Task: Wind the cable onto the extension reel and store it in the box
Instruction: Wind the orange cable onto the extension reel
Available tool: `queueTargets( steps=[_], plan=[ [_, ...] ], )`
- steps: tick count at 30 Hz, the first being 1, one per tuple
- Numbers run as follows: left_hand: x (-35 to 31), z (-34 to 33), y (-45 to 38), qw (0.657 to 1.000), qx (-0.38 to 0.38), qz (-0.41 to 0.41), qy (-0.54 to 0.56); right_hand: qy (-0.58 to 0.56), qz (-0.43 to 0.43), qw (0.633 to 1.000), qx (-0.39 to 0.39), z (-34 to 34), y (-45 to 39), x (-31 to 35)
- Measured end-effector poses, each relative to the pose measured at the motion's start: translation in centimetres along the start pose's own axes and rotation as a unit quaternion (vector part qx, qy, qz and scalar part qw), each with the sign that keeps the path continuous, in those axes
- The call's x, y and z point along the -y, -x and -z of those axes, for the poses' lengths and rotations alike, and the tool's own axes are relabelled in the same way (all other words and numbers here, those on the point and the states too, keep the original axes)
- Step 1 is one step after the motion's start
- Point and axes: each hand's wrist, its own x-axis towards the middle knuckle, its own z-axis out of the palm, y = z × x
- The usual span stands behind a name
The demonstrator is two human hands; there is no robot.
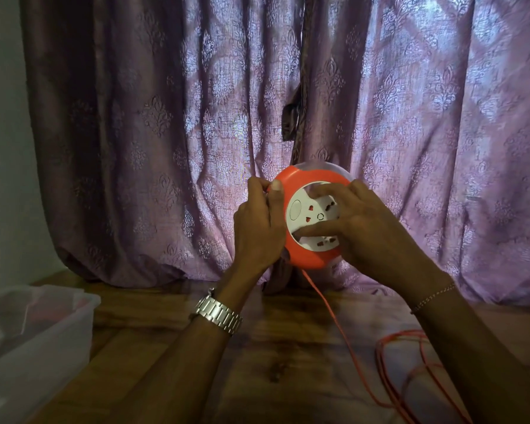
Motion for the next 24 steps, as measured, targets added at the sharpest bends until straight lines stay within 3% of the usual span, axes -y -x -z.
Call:
queueTargets(
  steps=[6, 11, 15, 19, 24],
  plan=[
    [-0.1, 0.2, 0.1, 1.000, -0.004, 0.003, -0.001, 0.061, -0.077, 0.995, -0.003, 0.1, 0.1, 0.5],
    [-0.2, 0.1, -0.1, 1.000, -0.005, 0.006, 0.000, 0.063, -0.139, 0.987, -0.057, -0.4, 0.1, 0.3],
    [0.0, 0.1, 0.0, 1.000, -0.008, 0.011, 0.003, 0.076, -0.107, 0.988, -0.076, -0.2, 0.0, 0.1],
    [0.0, 0.1, -0.1, 1.000, -0.020, 0.010, 0.001, 0.021, -0.031, 0.989, -0.142, 0.7, 0.1, -0.4],
    [0.1, 0.2, -0.2, 1.000, -0.019, 0.009, 0.011, -0.027, 0.050, 0.997, -0.050, 0.8, 0.1, -0.4]
  ],
)
